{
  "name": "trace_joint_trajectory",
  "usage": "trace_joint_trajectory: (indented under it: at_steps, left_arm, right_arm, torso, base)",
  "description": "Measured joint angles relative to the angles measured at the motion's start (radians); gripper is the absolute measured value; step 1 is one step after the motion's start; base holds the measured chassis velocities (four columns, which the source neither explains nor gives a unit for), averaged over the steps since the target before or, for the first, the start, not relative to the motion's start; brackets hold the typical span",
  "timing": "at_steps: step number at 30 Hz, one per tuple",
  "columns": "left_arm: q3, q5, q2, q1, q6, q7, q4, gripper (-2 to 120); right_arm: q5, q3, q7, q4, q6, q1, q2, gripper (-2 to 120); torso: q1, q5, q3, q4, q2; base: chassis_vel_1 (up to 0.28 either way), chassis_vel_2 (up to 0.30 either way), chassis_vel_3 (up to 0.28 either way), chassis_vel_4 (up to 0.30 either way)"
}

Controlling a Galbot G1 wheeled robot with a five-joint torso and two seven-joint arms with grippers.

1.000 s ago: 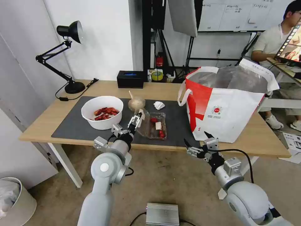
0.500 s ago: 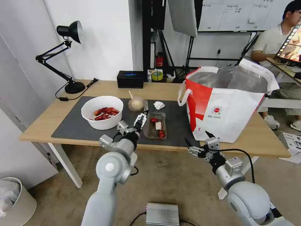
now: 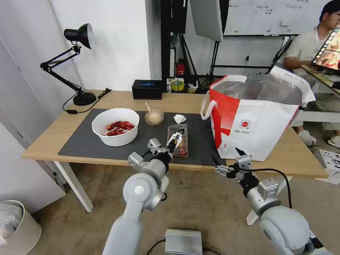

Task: Pick up the trash from the table and place it into the takeout bag.

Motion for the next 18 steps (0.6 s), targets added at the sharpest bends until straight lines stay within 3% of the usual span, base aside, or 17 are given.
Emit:
trace_joint_trajectory:
  at_steps: [6,9,11,12,14,18]
  left_arm:
    - [0.007,0.061,0.05,-0.018,0.008,0.028,0.007,100]
    - [0.011,0.103,0.108,-0.043,0.017,0.056,0.015,100]
    - [0.03,0.267,0.204,-0.074,0.026,0.124,0.036,93]
    - [0.03,0.267,0.204,-0.074,0.026,0.124,0.036,93]
    - [0.053,0.451,0.315,-0.106,0.026,0.209,0.059,82]
    - [0.07,0.549,0.394,-0.133,0.019,0.27,0.074,72]
  right_arm:
    - [0.002,0.0,0.0,0.0,0.001,0.004,0.0,100]
    - [0.003,0.0,0.001,0.0,0.001,0.006,-0.001,100]
    - [0.005,0.0,0.001,0.001,0.001,0.008,-0.003,100]
    - [0.005,0.0,0.001,0.001,0.001,0.008,-0.003,100]
    - [0.026,0.002,0.004,0.007,0.0,0.008,-0.007,100]
    - [0.048,0.005,0.007,0.01,-0.003,0.01,-0.009,100]
  torso:
    - [0.0,-0.0001,0.0,0.0001,0.0]
    - [0.0,-0.0001,0.0,0.0,0.0]
    - [0.0,-0.0003,0.0,0.0,0.0]
    - [0.0,-0.0003,0.0,0.0,0.0]
    - [0.0,-0.0003,0.0,0.0003,0.0]
    - [0.0,-0.0004,0.0,0.0002,0.0]
  base:
    - [0.0,0.0,0.0,0.0]
    - [0.0,0.0,0.0,0.0]
    - [0.0,0.0,0.0,0.0]
    - [0.0,0.0,0.0,0.0]
    - [0.0,0.0,0.0,0.0]
    - [0.0,0.0,0.0,0.0]
